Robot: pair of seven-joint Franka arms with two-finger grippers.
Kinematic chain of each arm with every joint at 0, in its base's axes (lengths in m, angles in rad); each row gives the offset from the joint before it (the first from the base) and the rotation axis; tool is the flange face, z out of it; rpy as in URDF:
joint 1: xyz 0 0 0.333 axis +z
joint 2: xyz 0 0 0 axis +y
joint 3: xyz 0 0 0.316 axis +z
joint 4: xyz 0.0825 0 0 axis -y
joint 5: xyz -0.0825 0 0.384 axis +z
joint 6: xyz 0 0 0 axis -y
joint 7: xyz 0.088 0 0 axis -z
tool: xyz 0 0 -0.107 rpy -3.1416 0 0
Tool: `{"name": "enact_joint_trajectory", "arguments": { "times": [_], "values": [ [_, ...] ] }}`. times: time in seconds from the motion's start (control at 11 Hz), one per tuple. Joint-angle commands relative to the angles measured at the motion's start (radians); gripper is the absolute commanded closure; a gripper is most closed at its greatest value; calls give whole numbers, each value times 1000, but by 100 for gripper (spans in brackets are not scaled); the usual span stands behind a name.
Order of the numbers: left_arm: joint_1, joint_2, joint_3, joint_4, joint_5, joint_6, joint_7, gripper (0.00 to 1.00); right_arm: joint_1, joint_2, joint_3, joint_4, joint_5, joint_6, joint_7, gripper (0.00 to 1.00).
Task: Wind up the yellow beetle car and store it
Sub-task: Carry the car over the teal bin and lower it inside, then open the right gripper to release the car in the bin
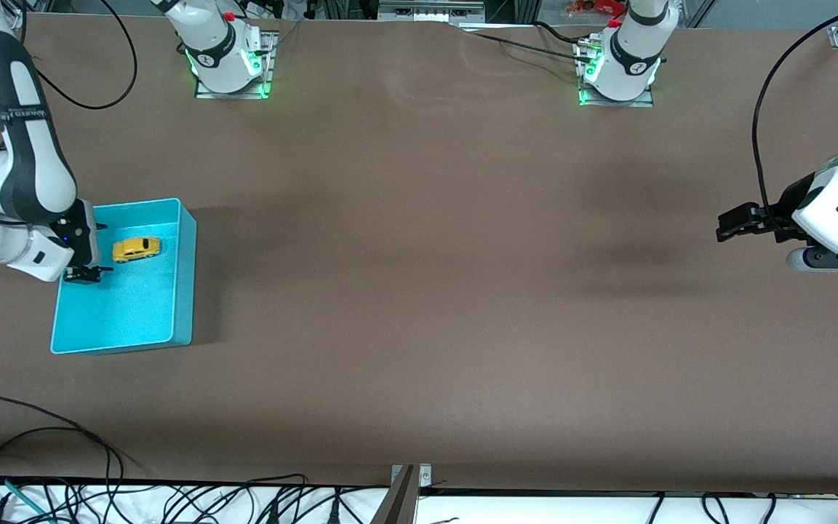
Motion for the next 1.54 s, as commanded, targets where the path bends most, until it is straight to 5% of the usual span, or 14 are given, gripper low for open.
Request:
{"name": "enact_joint_trajectory", "arguments": {
  "times": [0.0,0.82,1.09,1.45],
  "values": [
    [2,6,0,18,4,-4,18,0,53,-87,9,-12,53,-65,239,0],
    [2,6,0,18,4,-4,18,0,159,-329,79,-13,132,-150,1411,0],
    [2,8,1,18,4,-4,18,0,163,-337,20,-22,235,-46,1483,0],
    [2,8,0,18,4,-4,20,0,163,-453,128,-30,129,-87,1829,0]
  ]
}}
